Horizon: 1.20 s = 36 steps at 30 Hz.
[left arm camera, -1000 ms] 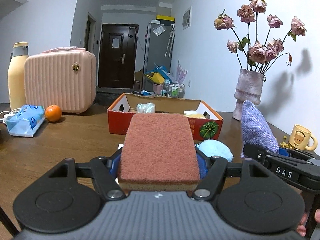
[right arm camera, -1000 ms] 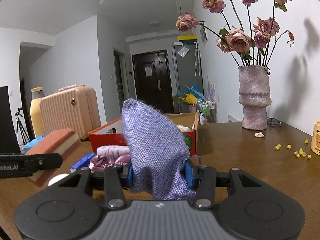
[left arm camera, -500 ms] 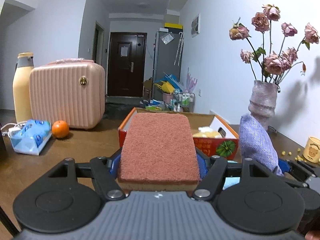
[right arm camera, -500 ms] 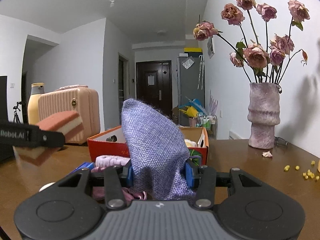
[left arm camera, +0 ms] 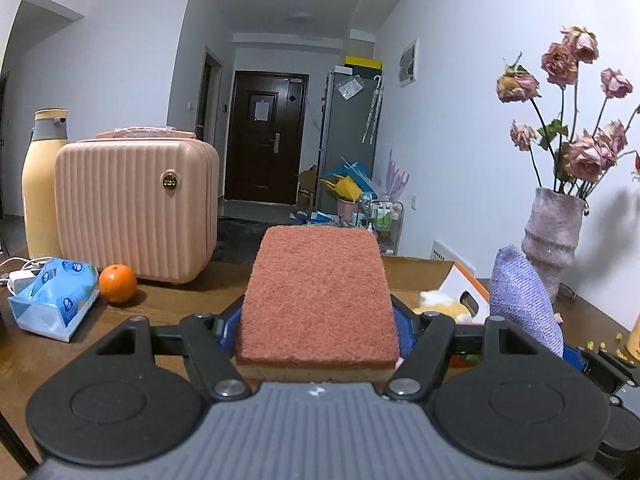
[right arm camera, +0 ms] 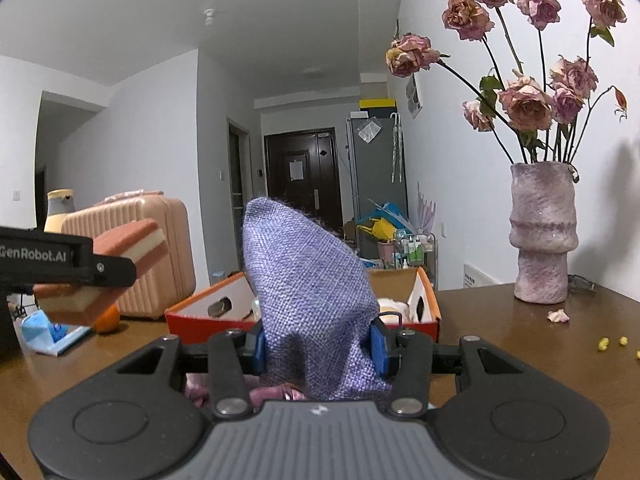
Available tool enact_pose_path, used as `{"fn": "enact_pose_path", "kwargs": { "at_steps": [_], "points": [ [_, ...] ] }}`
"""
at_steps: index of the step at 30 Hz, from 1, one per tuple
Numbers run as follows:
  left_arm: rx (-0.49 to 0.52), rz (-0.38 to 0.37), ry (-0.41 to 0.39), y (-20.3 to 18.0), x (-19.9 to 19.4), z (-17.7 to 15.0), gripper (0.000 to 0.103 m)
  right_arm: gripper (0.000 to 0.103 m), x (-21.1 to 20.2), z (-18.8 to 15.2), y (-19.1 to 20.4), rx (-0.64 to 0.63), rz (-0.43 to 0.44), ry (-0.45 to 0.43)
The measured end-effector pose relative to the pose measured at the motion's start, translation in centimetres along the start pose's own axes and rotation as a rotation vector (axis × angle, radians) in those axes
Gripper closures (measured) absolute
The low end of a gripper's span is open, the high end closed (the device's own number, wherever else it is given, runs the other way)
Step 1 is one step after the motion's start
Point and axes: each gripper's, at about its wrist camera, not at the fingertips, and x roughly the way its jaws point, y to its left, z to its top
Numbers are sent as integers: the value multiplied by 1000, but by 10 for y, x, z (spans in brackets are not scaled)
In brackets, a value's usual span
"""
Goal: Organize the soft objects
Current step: 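Carry the sponge in the left tool and pouch in the right tool over the box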
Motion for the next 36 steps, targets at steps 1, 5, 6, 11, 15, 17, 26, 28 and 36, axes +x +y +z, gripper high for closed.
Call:
{"fn": "enact_pose_path", "kwargs": {
  "at_steps": [1,5,6,11,15,17,26,28,36],
  "points": [
    [-2,2,-4,1,2,2,33,57,3,1,0,2,1,-4],
    [-13,18,-29,3,10,9,33,57,13,9,1,15,1,-21],
    [-15,20,-32,3,12,11,33,57,16,10,1,17,-4,-24],
    [-26,25,-44,4,24,21,33,57,29,22,4,9,-23,-37],
    [-30,37,-63,5,32,28,33,57,39,31,7,-8,-31,-61],
    [-37,36,-64,6,38,32,33,57,45,35,10,-21,-42,-69],
    [-26,46,-53,7,65,41,33,57,78,51,12,-2,-42,-62],
    [-24,46,-48,6,72,42,33,57,85,53,13,-1,-47,-62],
    [-30,55,-26,10,102,49,32,57,117,63,10,4,-59,-34]
  ]
}}
